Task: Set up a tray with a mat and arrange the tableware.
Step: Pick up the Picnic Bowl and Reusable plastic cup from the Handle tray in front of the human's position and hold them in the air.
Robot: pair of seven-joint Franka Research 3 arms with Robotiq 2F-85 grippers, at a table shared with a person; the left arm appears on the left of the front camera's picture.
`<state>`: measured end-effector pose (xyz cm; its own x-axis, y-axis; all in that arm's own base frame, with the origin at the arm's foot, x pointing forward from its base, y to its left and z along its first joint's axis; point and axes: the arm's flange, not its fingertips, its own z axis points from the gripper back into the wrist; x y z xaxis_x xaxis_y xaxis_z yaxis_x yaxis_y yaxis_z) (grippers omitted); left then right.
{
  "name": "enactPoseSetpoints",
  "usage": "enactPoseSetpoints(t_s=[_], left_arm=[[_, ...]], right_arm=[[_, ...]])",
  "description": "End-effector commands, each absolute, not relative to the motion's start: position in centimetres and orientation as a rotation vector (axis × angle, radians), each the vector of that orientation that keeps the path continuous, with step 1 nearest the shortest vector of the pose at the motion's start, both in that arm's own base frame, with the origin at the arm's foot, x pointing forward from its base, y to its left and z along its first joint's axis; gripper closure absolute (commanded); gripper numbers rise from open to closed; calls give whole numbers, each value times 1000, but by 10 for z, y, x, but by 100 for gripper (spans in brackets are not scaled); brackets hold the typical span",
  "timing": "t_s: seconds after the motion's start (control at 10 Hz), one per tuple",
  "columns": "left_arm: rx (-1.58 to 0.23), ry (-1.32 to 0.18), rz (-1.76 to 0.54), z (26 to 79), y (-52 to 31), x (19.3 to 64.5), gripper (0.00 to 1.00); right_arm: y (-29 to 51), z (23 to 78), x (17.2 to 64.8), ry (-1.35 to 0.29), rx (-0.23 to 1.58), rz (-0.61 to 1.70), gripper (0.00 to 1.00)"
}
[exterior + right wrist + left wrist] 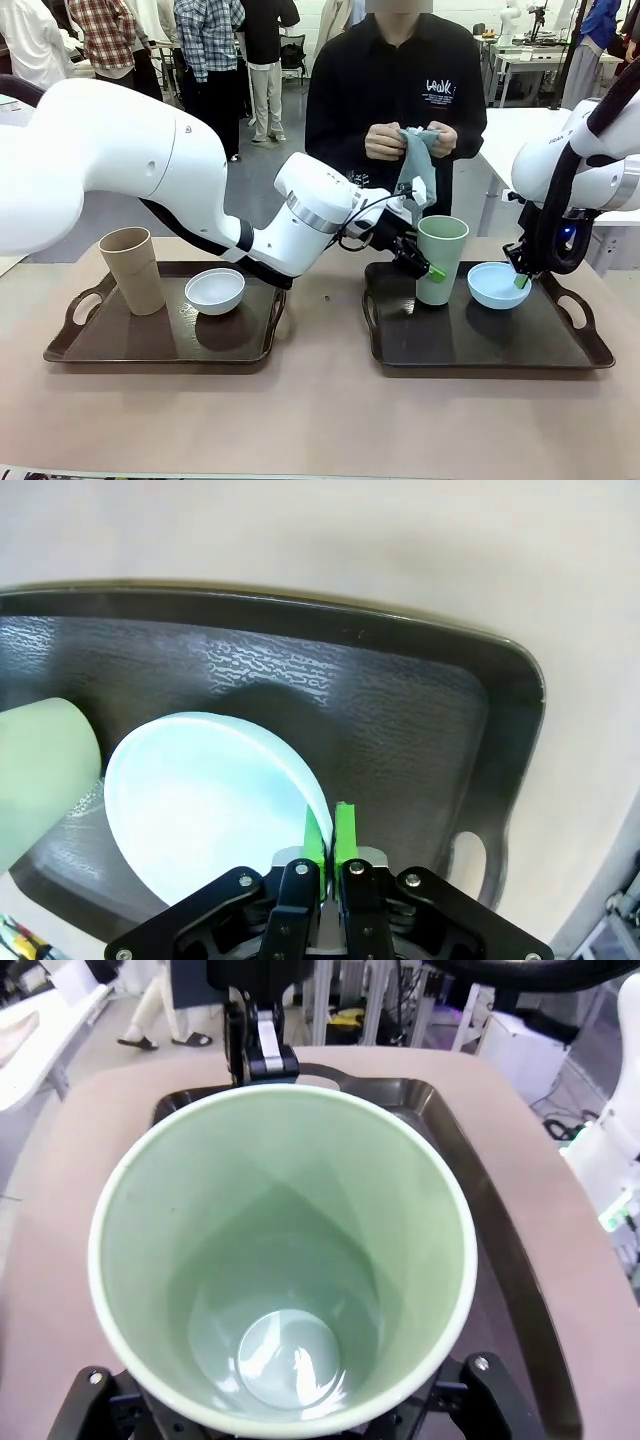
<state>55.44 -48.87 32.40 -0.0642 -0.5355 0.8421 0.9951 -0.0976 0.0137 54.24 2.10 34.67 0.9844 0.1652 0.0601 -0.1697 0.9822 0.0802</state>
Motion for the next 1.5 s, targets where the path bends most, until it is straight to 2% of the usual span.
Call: enactPoseSetpoints(t_s=[0.0,0.1,0.4,0.9,1.0,1.1,1.4], left_arm=[[-836,-767,-1500,340,-477,547,75],[-832,-740,-1493,346,-472,542,24],[-765,-822,-1474,414,-444,505,24],[-595,-931,-1509,525,-408,441,24],[-586,-946,-1480,535,-403,437,24],[-623,-927,-1527,526,-421,456,24],[-623,-927,-1527,526,-421,456,24]], right_arm=[[22,341,546,-52,56,156,100],[25,347,543,-38,79,172,100],[38,413,501,-95,95,240,100],[23,549,404,-365,45,166,100],[19,565,392,-394,57,151,100],[19,563,395,-387,59,143,100],[22,570,403,-381,70,186,100]])
